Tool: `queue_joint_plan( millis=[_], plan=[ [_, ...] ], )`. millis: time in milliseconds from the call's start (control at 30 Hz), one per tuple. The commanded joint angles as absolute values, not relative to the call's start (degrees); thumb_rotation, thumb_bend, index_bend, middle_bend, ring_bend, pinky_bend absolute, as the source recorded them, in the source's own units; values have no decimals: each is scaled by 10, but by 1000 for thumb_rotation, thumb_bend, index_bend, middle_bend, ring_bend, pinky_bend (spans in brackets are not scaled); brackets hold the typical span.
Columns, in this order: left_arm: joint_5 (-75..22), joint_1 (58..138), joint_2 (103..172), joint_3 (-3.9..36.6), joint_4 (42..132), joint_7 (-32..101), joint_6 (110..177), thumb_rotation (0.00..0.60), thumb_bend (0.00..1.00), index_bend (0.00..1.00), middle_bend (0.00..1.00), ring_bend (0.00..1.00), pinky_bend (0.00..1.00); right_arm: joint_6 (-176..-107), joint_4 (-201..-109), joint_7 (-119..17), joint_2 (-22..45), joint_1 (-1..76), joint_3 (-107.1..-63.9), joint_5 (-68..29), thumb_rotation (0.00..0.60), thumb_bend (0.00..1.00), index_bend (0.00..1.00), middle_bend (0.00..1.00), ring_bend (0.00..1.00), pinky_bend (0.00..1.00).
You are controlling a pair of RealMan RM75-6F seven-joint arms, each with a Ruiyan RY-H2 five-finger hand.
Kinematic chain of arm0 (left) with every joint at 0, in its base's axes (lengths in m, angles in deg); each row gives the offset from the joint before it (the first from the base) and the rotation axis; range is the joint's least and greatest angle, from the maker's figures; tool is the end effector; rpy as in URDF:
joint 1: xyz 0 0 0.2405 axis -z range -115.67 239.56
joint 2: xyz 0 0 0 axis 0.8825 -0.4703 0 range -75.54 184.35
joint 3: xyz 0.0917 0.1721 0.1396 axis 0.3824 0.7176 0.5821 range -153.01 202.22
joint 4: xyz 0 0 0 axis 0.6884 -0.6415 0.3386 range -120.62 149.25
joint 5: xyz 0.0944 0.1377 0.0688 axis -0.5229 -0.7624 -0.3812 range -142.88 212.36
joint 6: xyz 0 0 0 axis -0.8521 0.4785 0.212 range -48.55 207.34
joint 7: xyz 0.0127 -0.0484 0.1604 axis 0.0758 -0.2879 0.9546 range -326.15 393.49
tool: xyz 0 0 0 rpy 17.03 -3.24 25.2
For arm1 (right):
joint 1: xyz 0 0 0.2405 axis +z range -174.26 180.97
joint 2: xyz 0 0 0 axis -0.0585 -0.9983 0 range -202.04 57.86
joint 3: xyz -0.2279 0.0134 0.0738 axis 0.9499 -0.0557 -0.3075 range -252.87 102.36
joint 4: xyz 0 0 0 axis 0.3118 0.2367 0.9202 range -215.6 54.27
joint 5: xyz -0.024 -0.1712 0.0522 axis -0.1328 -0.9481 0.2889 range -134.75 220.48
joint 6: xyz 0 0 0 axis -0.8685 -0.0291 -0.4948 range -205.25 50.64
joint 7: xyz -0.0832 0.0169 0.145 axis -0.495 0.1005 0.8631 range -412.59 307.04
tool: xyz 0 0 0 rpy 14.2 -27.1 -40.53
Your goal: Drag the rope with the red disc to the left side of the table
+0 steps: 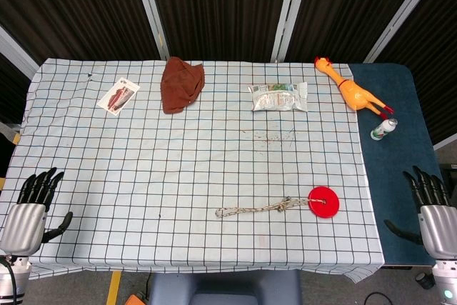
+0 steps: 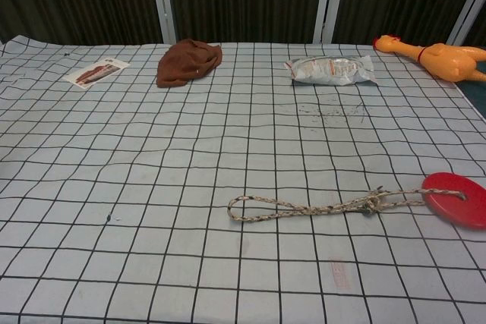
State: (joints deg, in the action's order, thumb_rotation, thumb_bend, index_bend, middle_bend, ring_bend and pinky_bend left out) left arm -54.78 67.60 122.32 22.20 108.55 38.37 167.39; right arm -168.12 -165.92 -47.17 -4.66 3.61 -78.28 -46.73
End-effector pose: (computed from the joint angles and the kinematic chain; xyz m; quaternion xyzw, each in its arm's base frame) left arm -0.2593 0.2022 0.1603 -0.6037 -0.3626 -0.4221 0.5709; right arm -0.3001 -0.1784 0.1832 0.5708 -0.3766 0.4168 0.5988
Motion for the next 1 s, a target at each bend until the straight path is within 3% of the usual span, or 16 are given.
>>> queue_joint_plan(
  millis=[33, 267, 500, 733, 1000],
  plan=[
    [-548, 676, 1223, 223, 1086, 384, 1673, 600, 364, 0, 0, 0, 0, -1680, -1657, -471, -45, 37, -782, -468, 600, 246, 0, 0, 0, 0],
    [-565, 685, 1221, 229, 1102, 396, 1661, 600, 363, 0, 0, 0, 0, -1685, -1657, -467, -47, 35, -783, -468, 600, 246, 0, 0, 0, 0],
    [-605, 739, 1232, 229, 1141, 440, 1597, 600, 362, 0, 0, 0, 0, -1683, -1659, -469, -47, 35, -786, -461, 600, 246, 0, 0, 0, 0],
    [-625, 820, 1294, 217, 1159, 485, 1494, 600, 361, 0, 0, 0, 0, -1670, -1664, -473, -58, 45, -794, -454, 600, 245, 0, 0, 0, 0],
    [-550, 909, 1401, 185, 1155, 512, 1364, 600, 361, 0, 0, 0, 0, -1667, -1656, -454, -63, 44, -797, -443, 600, 245, 0, 0, 0, 0]
  ],
)
